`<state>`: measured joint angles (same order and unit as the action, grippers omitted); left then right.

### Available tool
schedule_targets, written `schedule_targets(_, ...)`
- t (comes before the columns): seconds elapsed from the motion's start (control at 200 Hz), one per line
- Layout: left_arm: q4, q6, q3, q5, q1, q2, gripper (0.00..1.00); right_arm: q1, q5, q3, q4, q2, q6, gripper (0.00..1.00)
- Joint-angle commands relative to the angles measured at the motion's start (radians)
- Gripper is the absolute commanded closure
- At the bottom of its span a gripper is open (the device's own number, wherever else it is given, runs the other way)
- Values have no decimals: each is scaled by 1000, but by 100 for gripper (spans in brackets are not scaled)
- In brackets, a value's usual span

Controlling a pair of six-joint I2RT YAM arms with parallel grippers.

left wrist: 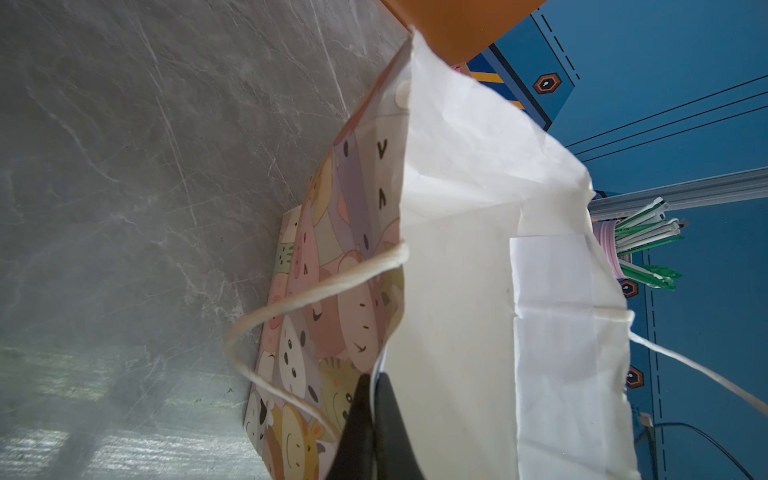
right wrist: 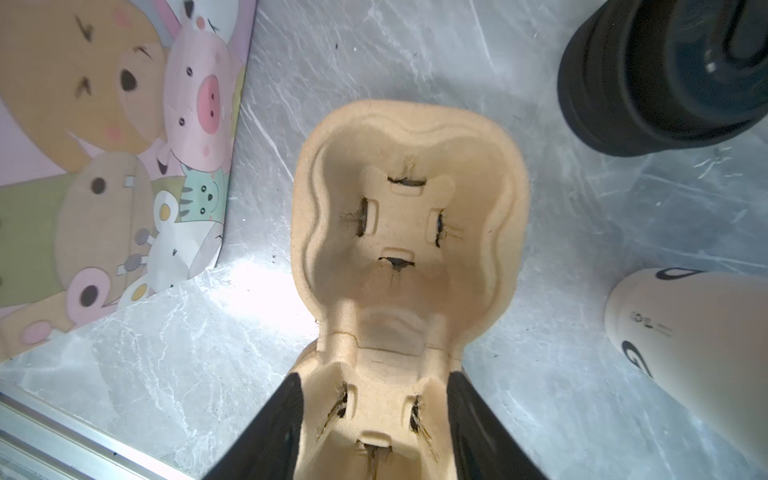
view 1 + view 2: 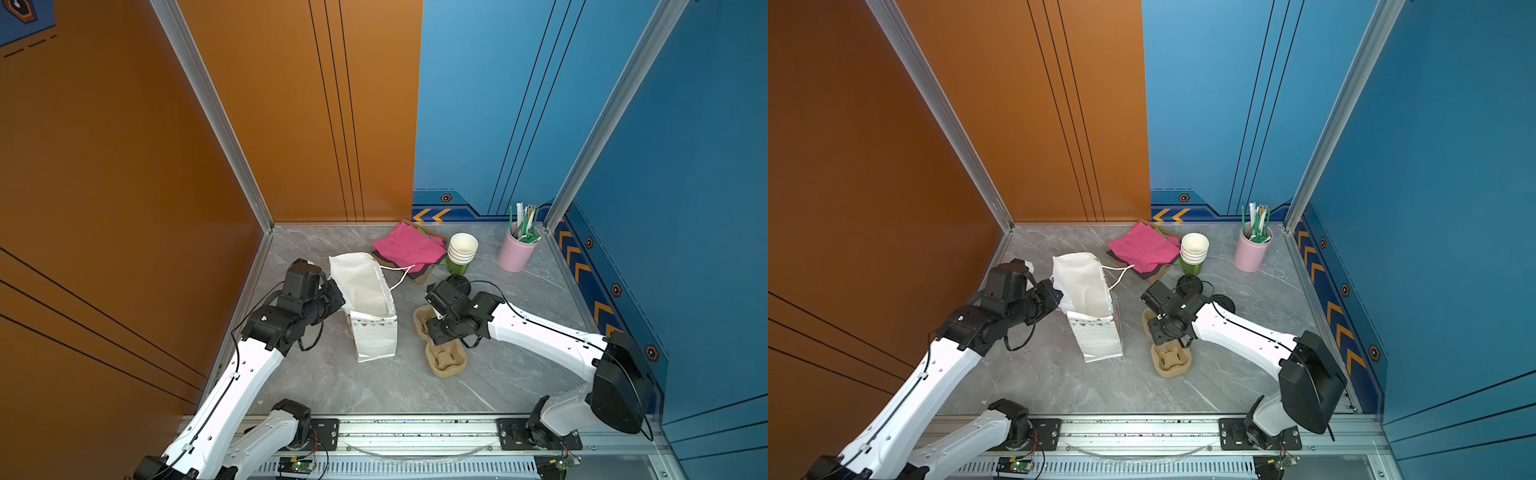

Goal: Pack the takeout coffee

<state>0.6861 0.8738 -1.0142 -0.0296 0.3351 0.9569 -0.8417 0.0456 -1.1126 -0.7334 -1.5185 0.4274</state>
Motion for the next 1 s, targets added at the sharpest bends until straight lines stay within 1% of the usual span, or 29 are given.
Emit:
schedule_targets(0.0, 44, 5, 32, 11, 12, 11, 100, -2, -8, -23, -31, -42, 25, 44)
schedule_targets(0.06, 45, 5, 33, 11, 13, 10, 100, -2, -12, -21, -26, -56, 28, 45)
schedule_targets(0.48, 46, 3, 39, 16, 13, 9, 100, 17, -28, -15, -12, -106, 37, 58)
schedule_targets(0.646, 45, 2, 41, 15, 13, 11, 100, 18, -25, -17, -12, -121, 39, 60)
schedule_targets(0.741, 44, 2, 43, 16, 12, 11, 100, 18, -30, -16, -14, -130, 39, 63)
schedule_targets(0.996, 39, 5, 47, 14, 13, 10, 100, 20, -23, -20, -14, -96, 39, 68)
